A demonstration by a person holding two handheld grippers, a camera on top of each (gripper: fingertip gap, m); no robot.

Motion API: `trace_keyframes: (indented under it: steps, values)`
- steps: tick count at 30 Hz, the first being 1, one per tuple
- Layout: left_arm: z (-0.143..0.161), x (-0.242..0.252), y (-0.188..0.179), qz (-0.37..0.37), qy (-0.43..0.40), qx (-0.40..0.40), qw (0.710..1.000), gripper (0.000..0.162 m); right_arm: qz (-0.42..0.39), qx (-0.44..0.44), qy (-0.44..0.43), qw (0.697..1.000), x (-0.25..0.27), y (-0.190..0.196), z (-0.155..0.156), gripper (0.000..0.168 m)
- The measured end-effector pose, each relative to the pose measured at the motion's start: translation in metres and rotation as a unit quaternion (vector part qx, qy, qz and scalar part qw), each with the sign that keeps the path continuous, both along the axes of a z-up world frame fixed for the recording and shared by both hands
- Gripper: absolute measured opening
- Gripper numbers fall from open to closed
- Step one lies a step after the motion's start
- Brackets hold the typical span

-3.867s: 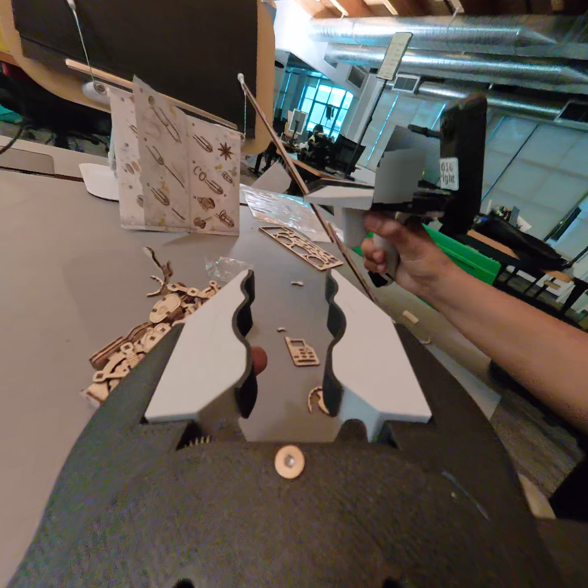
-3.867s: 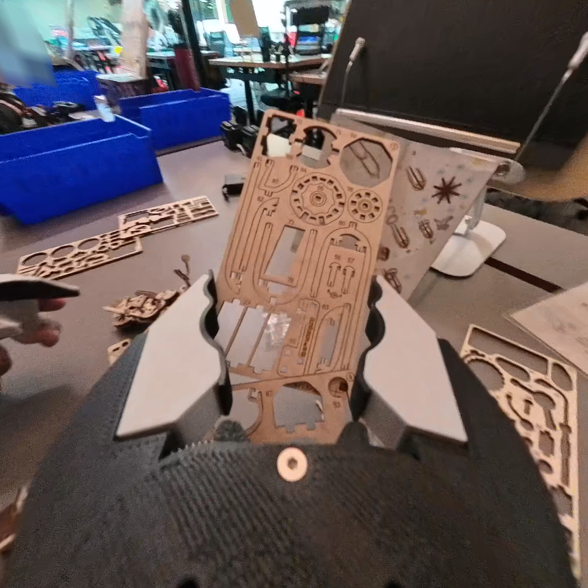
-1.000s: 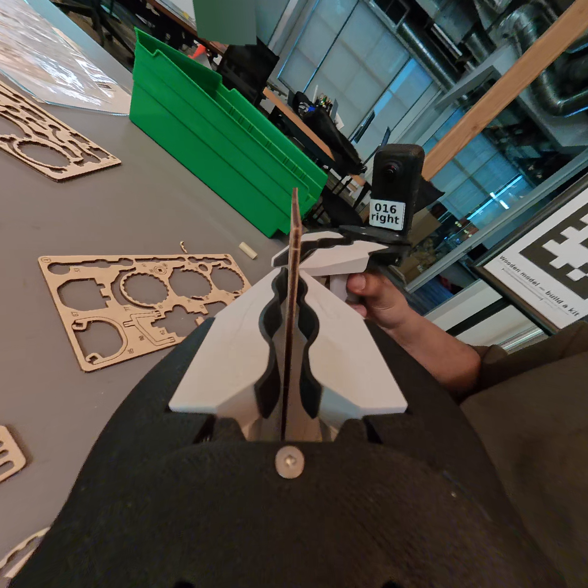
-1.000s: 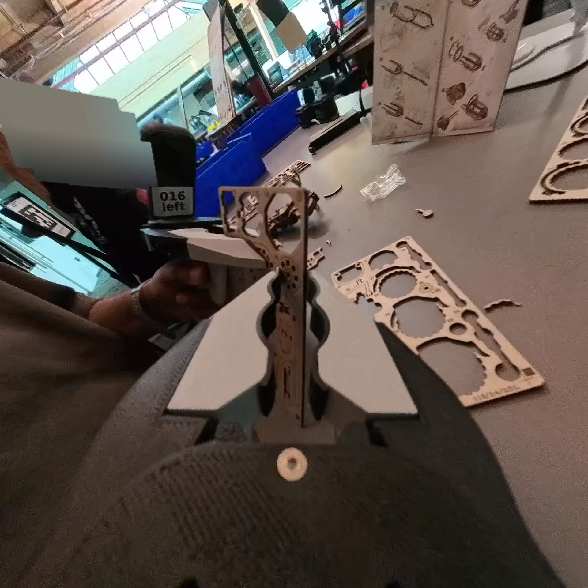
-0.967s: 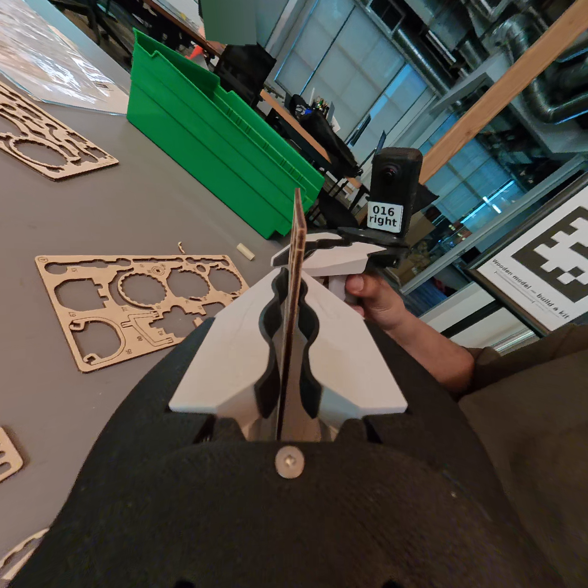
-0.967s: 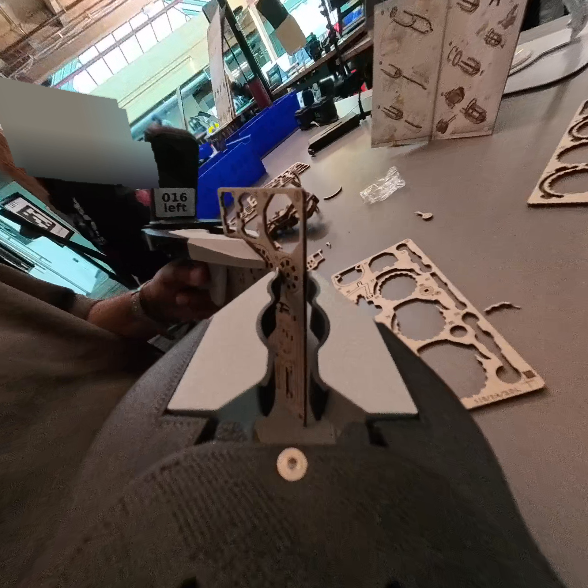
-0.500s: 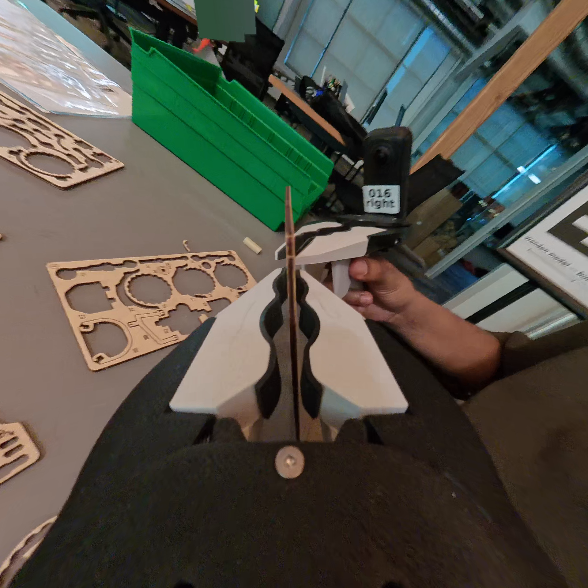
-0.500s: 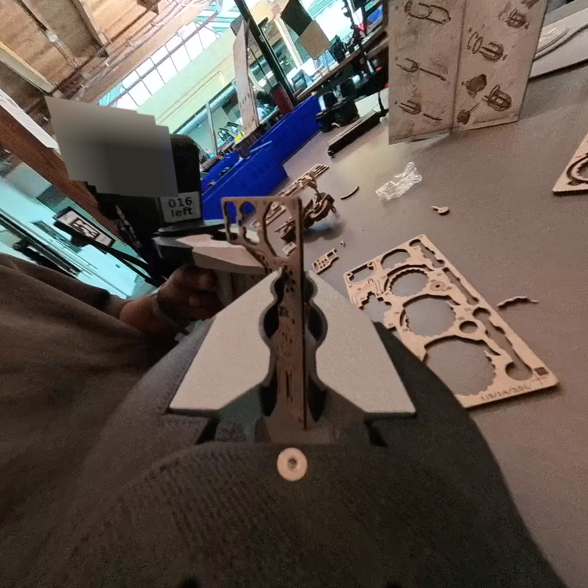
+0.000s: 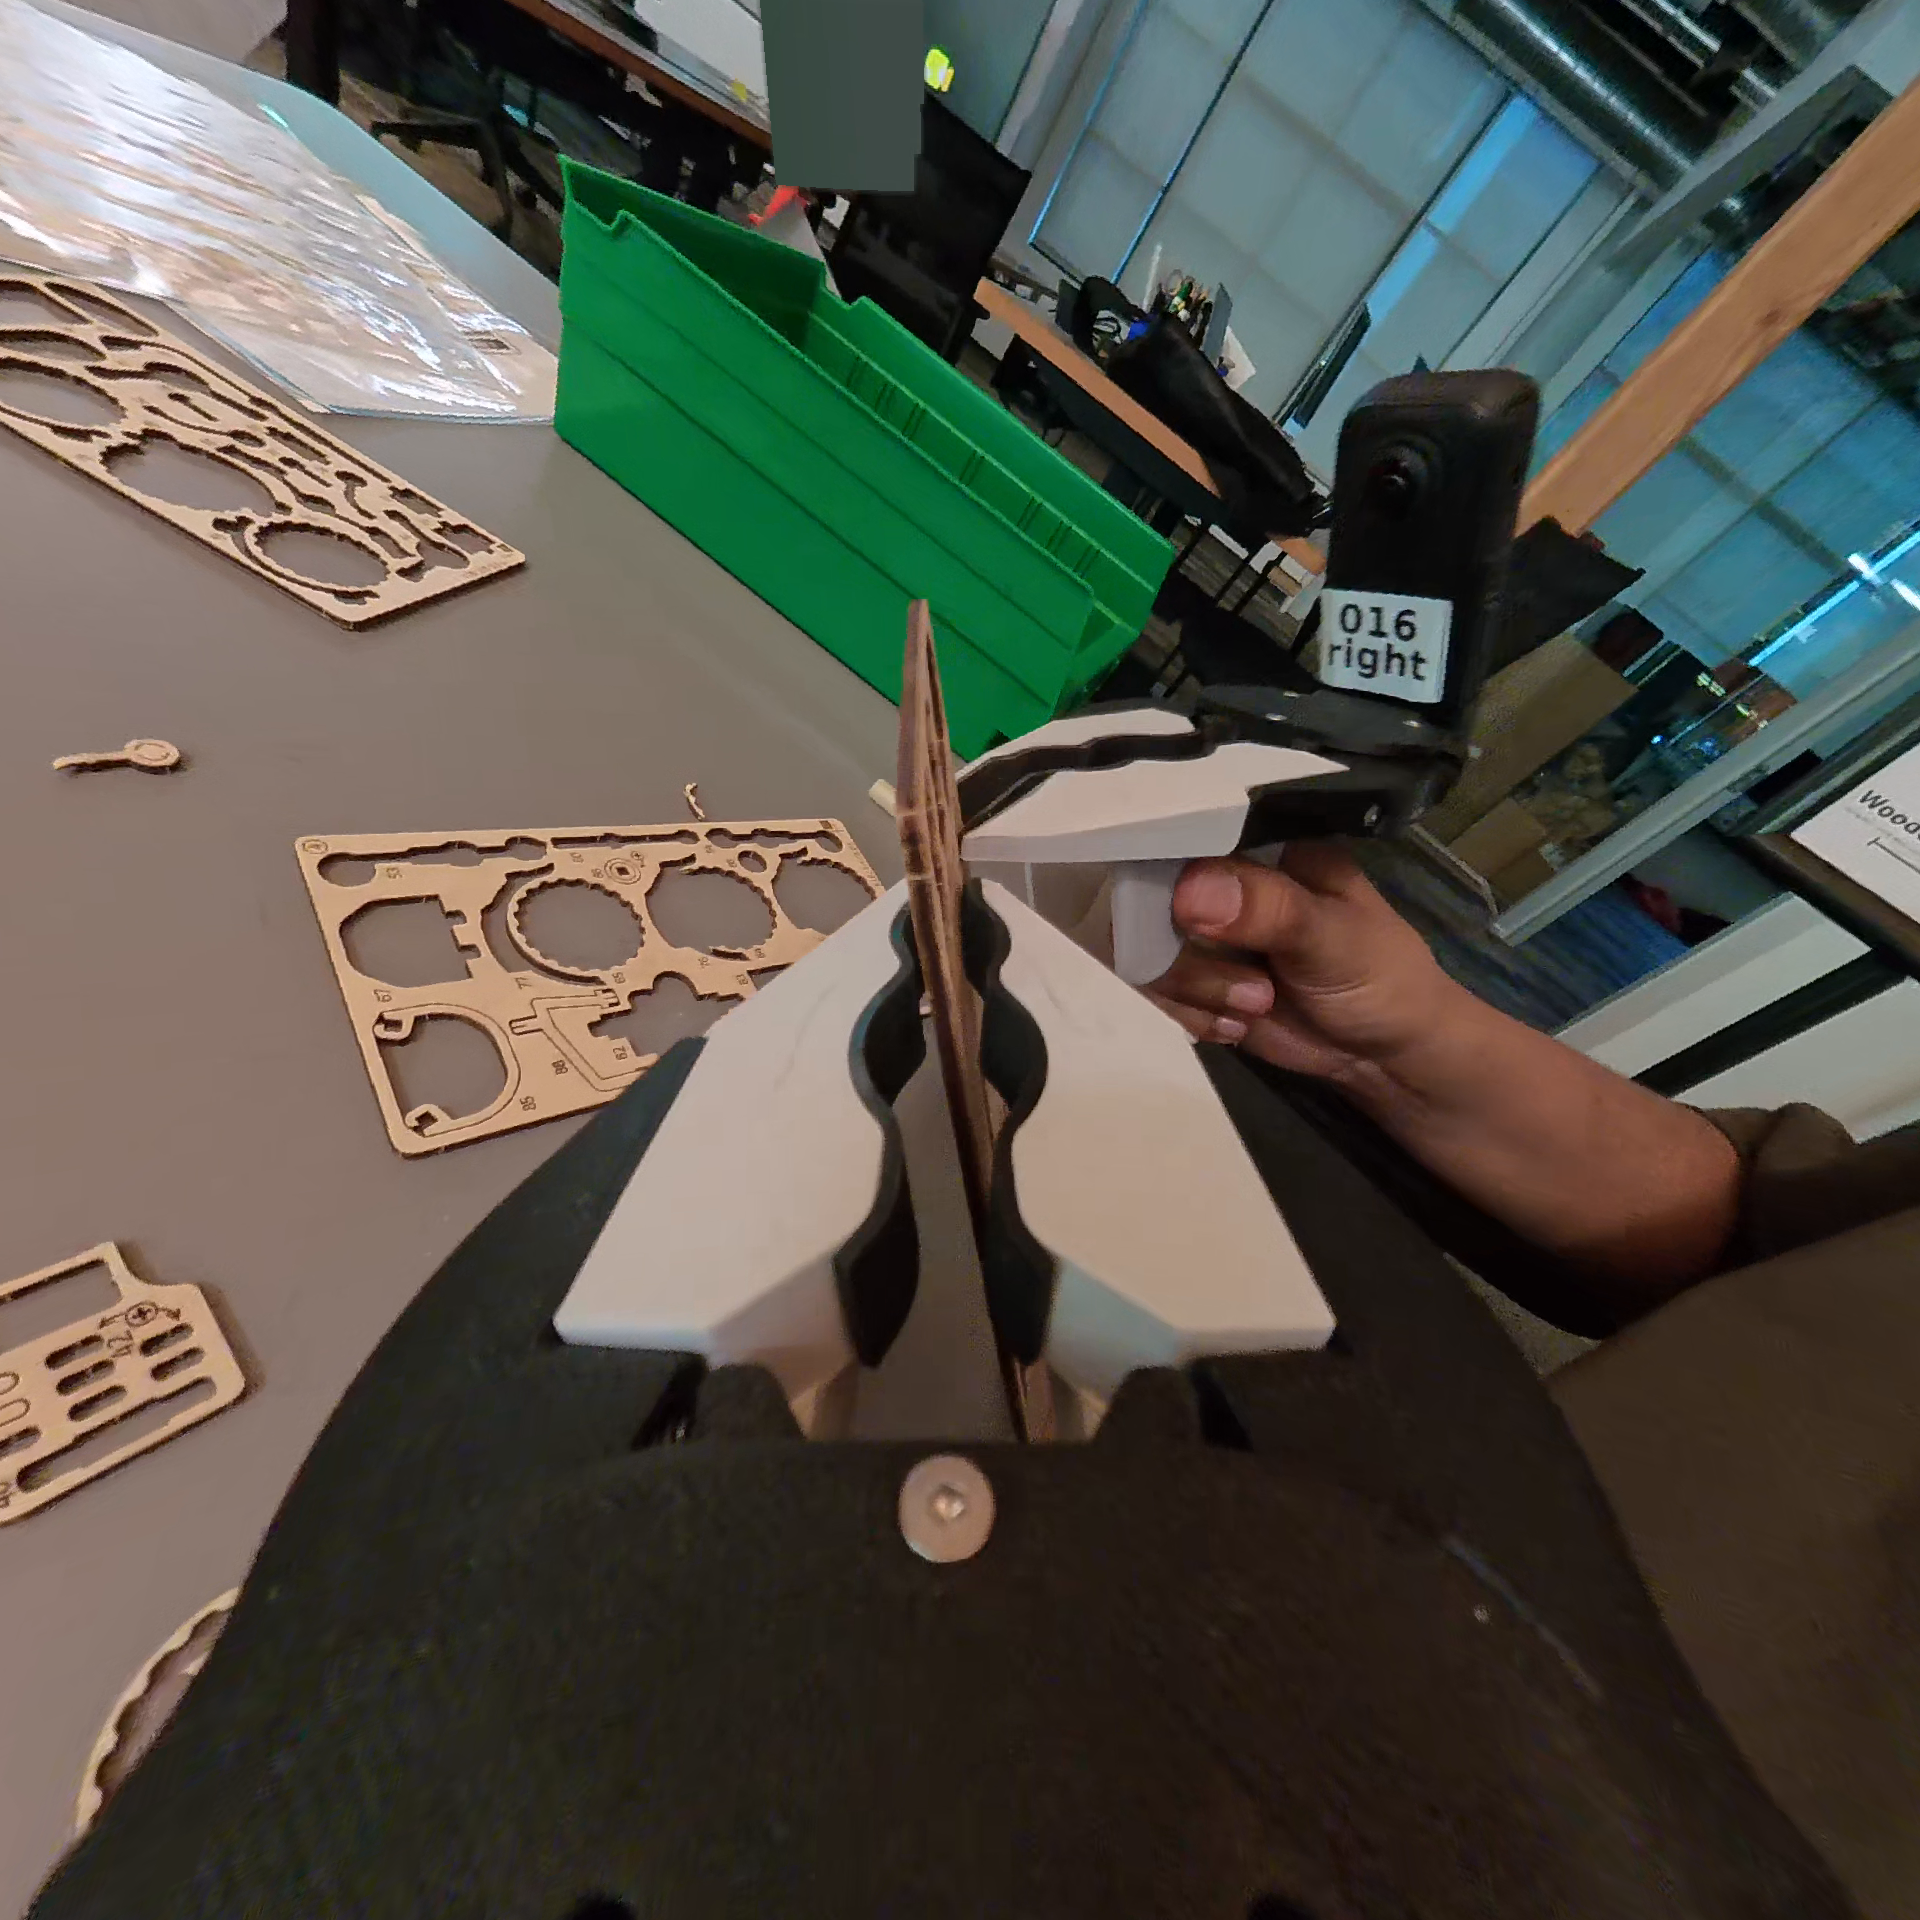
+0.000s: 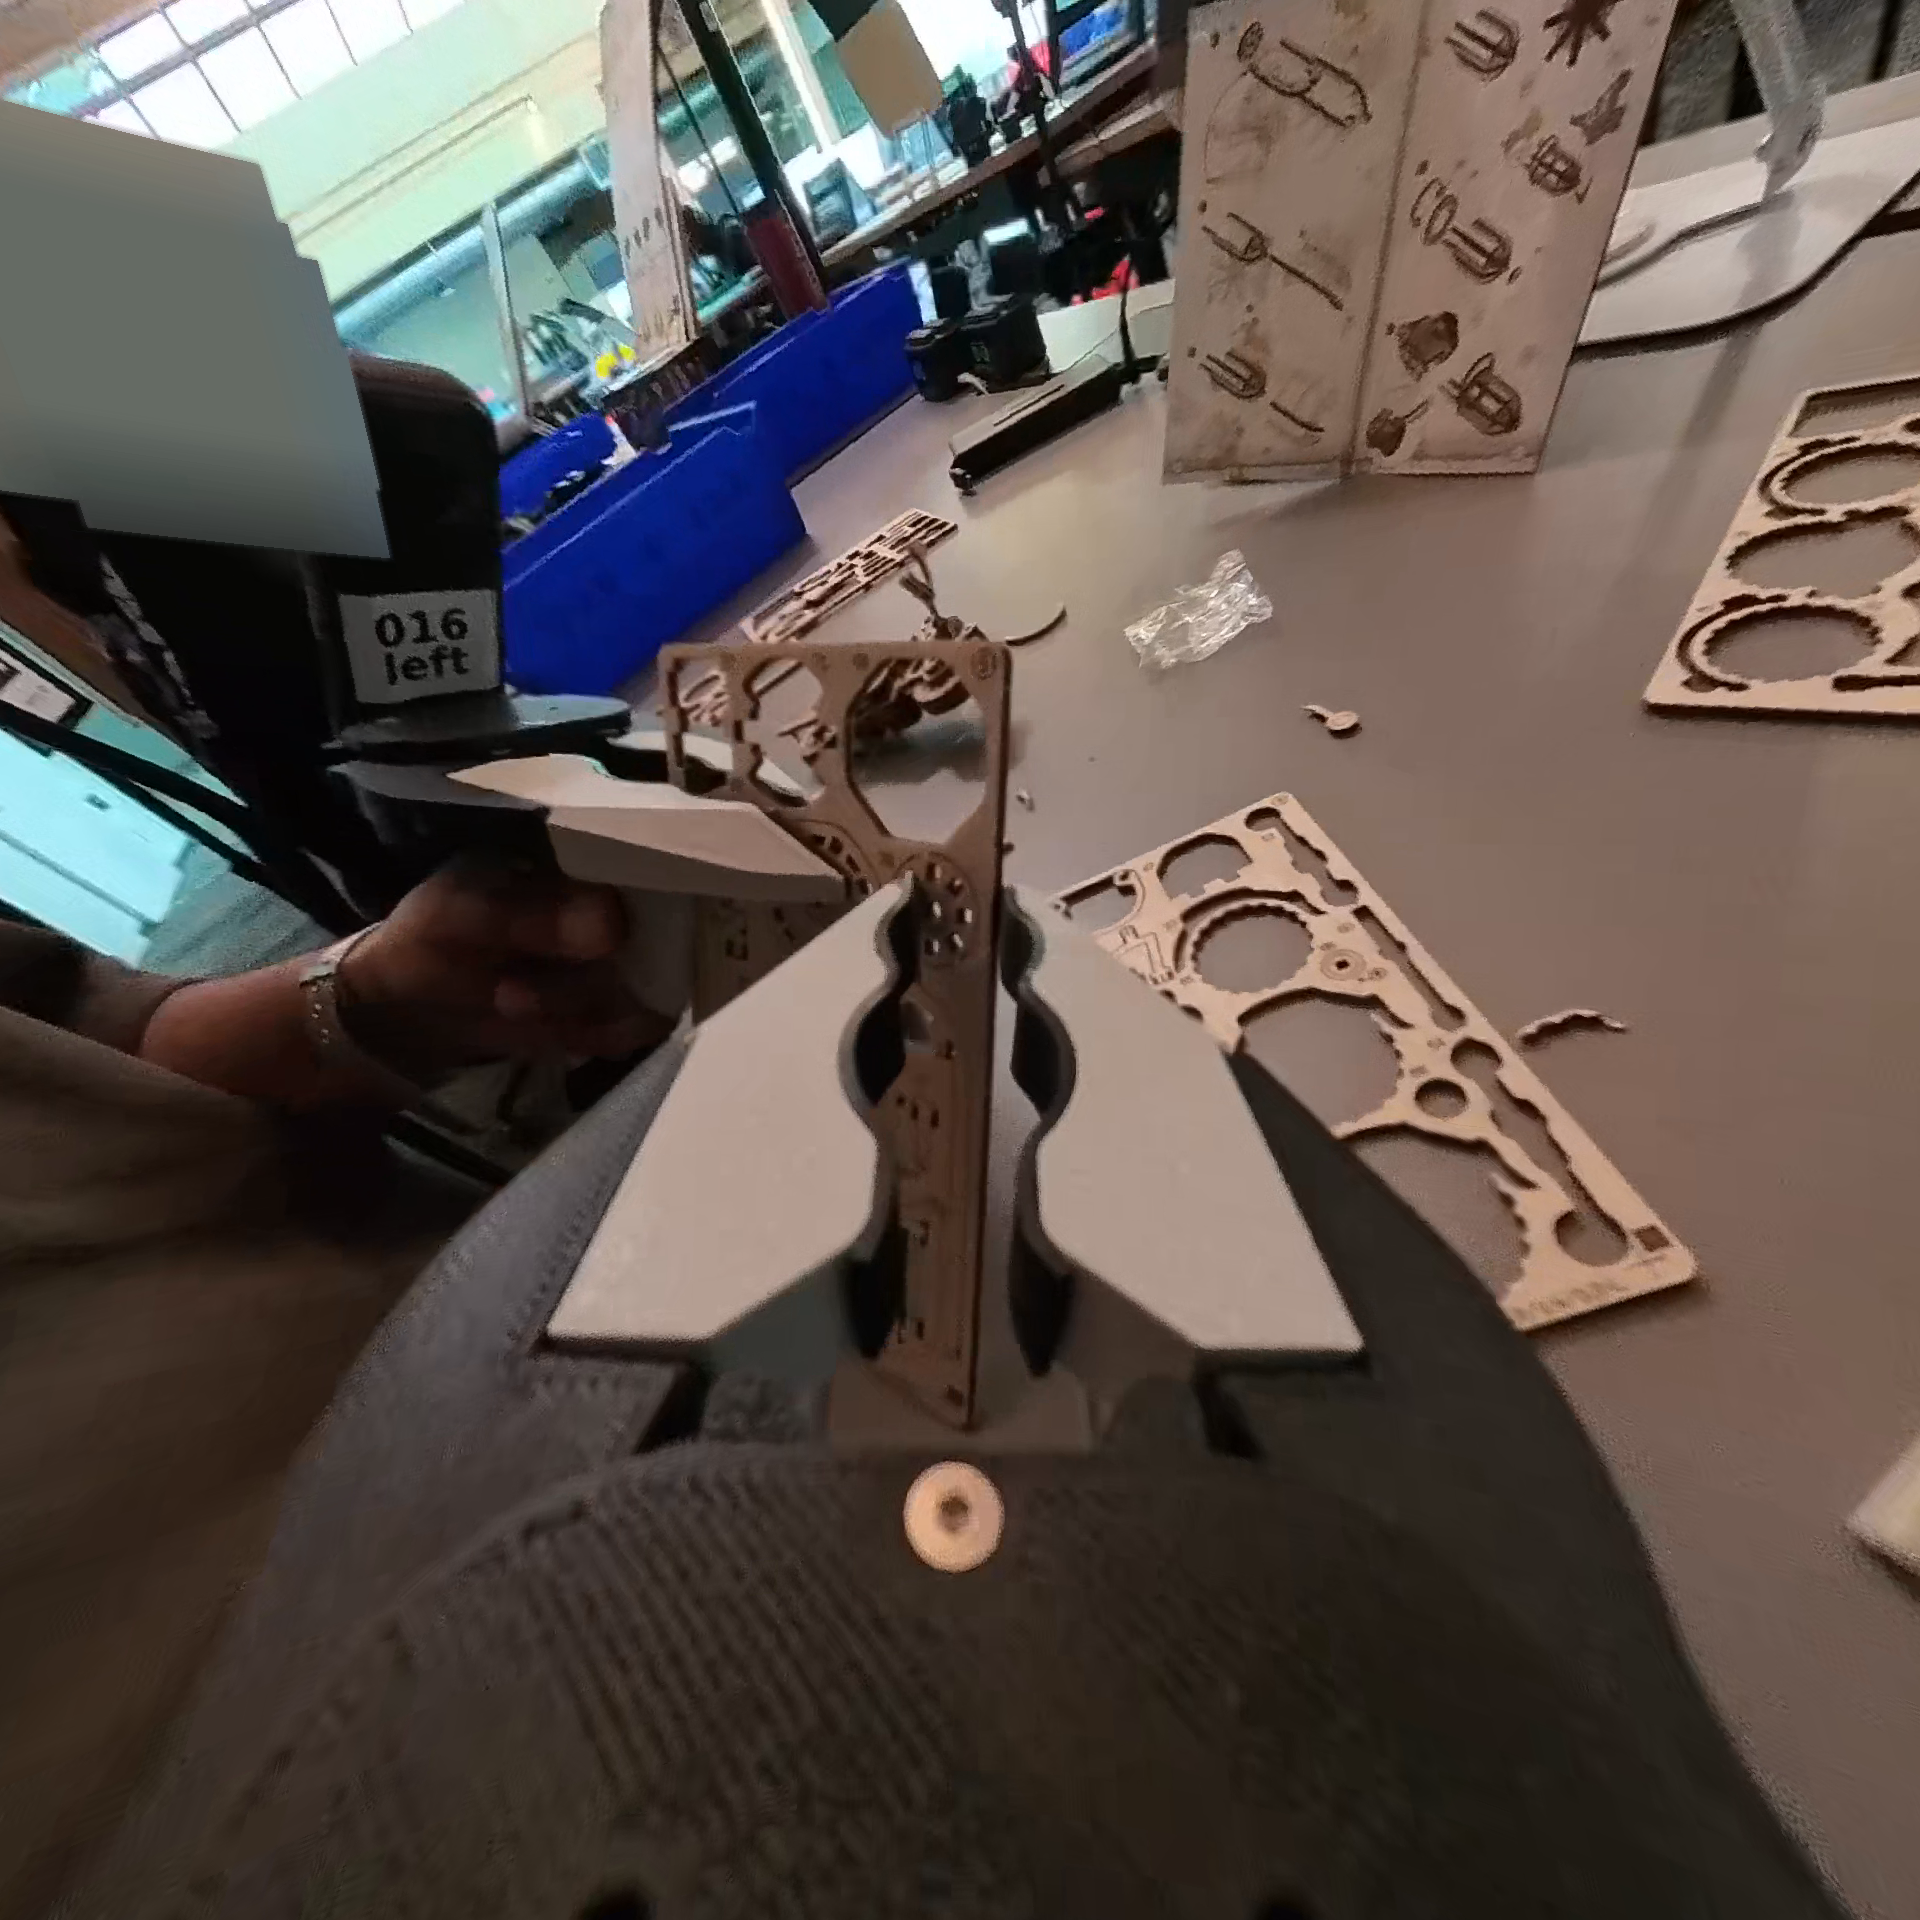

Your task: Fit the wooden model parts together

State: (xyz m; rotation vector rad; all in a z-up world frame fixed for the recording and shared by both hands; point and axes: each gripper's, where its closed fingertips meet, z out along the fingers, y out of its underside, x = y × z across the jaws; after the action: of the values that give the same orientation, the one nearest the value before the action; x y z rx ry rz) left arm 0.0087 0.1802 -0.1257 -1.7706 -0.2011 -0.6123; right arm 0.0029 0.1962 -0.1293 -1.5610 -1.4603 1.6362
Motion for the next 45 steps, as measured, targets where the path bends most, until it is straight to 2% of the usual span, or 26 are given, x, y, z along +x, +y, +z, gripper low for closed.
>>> trace_keyframes:
  steps: [4,5,9,15,20,23,25,28,31,34,38,45]
  values:
    - [0.011,0.002,-0.002,-0.014,-0.025,0.020,0.999,0.000,0.073,-0.144,0.030,0.986,0.003,-0.003,0.009,0.011]
    - [0.012,0.002,-0.003,-0.021,-0.035,0.022,0.999,0.000,0.085,-0.154,0.028,0.984,0.004,-0.004,0.008,0.012]
    - [0.014,0.005,-0.004,-0.027,-0.052,0.036,0.998,0.000,0.087,-0.128,0.036,0.987,0.007,-0.005,0.013,0.009]
    - [0.009,0.002,-0.003,0.007,0.017,0.020,1.000,0.000,0.035,-0.032,0.023,0.999,0.002,-0.004,0.010,0.011]
    - [0.007,-0.001,-0.002,0.010,0.002,0.021,1.000,0.000,0.018,0.019,0.030,0.999,0.000,-0.003,0.010,0.012]
    - [0.018,-0.002,-0.004,-0.004,-0.047,0.041,0.998,0.000,0.034,-0.022,0.074,0.996,0.000,-0.003,0.022,0.011]
    - [0.024,-0.004,-0.006,-0.011,-0.085,0.055,0.995,0.000,0.052,-0.078,0.084,0.992,0.004,-0.001,0.029,0.027]
    - [0.032,-0.008,-0.010,-0.020,-0.134,0.073,0.988,0.000,0.060,-0.112,0.086,0.988,0.009,0.002,0.033,0.022]
    - [0.034,-0.006,-0.011,-0.029,-0.146,0.081,0.986,0.000,0.072,-0.096,0.072,0.990,0.008,-0.005,0.028,0.016]
    - [0.035,-0.003,-0.011,-0.034,-0.144,0.083,0.986,0.000,0.081,-0.114,0.084,0.987,0.009,-0.010,0.033,0.006]
    - [0.035,0.000,-0.010,-0.029,-0.122,0.086,0.988,0.000,0.085,-0.137,0.080,0.984,0.011,-0.008,0.033,0.004]
    - [0.033,0.008,-0.008,0.018,0.009,0.099,0.995,0.000,0.068,-0.174,0.083,0.979,0.010,-0.002,0.033,0.010]
